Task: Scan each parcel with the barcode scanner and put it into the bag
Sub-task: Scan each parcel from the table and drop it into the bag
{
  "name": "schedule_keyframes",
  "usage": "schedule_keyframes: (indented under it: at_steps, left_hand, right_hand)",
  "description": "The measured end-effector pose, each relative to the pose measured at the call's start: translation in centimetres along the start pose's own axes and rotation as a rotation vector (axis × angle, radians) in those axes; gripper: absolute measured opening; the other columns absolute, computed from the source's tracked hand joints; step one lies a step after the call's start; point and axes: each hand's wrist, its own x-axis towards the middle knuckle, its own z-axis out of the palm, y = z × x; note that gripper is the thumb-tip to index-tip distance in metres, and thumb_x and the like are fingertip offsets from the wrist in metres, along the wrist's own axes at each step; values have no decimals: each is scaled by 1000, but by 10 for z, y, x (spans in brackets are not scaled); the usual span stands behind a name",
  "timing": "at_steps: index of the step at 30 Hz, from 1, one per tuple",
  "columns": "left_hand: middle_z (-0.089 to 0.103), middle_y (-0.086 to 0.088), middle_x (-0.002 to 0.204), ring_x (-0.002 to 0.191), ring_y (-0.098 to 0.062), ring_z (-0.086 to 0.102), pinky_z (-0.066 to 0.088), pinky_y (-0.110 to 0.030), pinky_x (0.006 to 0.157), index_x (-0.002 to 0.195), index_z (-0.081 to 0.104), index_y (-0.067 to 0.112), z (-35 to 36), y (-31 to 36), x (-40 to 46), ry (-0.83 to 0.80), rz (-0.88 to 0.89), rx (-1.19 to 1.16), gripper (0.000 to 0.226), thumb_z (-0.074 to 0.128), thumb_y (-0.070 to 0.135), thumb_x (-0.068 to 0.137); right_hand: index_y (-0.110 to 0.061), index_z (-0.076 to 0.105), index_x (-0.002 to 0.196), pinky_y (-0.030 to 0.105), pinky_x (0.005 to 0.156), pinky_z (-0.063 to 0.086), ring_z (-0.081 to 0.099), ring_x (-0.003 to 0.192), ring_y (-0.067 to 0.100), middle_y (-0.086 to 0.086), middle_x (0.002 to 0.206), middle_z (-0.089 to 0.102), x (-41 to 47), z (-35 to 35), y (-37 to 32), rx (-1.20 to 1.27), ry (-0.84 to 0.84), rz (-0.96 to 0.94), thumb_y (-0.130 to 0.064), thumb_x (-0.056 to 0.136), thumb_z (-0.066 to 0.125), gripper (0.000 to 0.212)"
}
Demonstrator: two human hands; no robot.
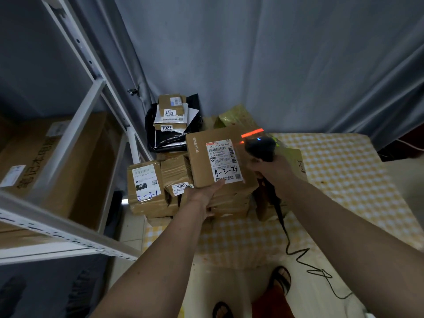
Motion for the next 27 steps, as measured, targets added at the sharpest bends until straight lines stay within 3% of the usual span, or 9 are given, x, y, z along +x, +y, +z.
schedule_keyframes:
  at_steps: [2,4,7,9,14,18,21,25,27]
  left_hand:
    - [45,-10,144,129,-31,46,44,-53,101,153,4,19,-4,3,5,-2,27,63,130,91,40,59]
    - [49,-8,141,128,-29,47,41,-49,106,152,13,16,-7,3,12,-10,89,108,122,91,37,60]
    - [59,-5,129,115,-25,55,49,-45,97,141,40,18,-10,0,15,-76,111,136,93,90,30,64]
    - [62,-3,124,105,-19,57,52,-37,88,138,43,20,-10,-3,13,-103,138,101,84,88,26,67]
    - [64,3,110,87,-4,59,52,-21,69,140,41,19,3,6,-13,-116,294,0,82,85,21,71]
    - [65,3,114,103,-16,62,52,-38,95,142,39,25,25,29,-41,-133,454,32,94,90,23,63]
    - [66,1,116,107,-20,62,52,-42,97,140,41,26,57,35,-66,-175,528,72,94,91,19,61]
    - [66,0,115,102,-19,64,54,-40,93,135,45,21,126,17,-107,-274,583,150,83,89,17,65]
    - [66,2,107,99,-19,64,55,-39,89,127,47,20,170,-2,-130,-332,584,186,76,89,17,64]
  right_hand:
    - [-6,64,110,44,90,51,61,97,28,10,102,66,6,4,11,51,27,67,-6,77,75,35]
    - [-6,58,123,45,99,46,58,108,30,8,113,64,8,6,21,87,-3,136,-8,77,75,49]
    - [-6,57,123,37,84,49,58,104,27,8,113,63,8,9,30,139,-58,200,-9,77,74,49]
    - [-6,58,122,33,74,49,59,101,27,8,110,65,6,5,30,145,-61,182,-8,77,74,47]
    - [-8,63,107,32,73,51,63,88,22,2,92,67,-2,-18,6,161,-71,46,-6,78,72,30]
    - [-10,65,96,32,72,53,64,80,22,5,87,68,-15,-49,-11,171,16,-72,-6,76,74,23]
    - [-1,65,106,39,81,56,67,89,28,12,98,70,-28,-88,-13,222,53,-98,0,75,71,32]
    - [1,64,100,25,56,48,60,66,17,7,79,64,-59,-167,1,268,145,-146,3,77,68,23]
    - [-1,64,96,24,54,45,55,62,14,6,74,62,-78,-216,12,271,216,-173,4,79,66,19]
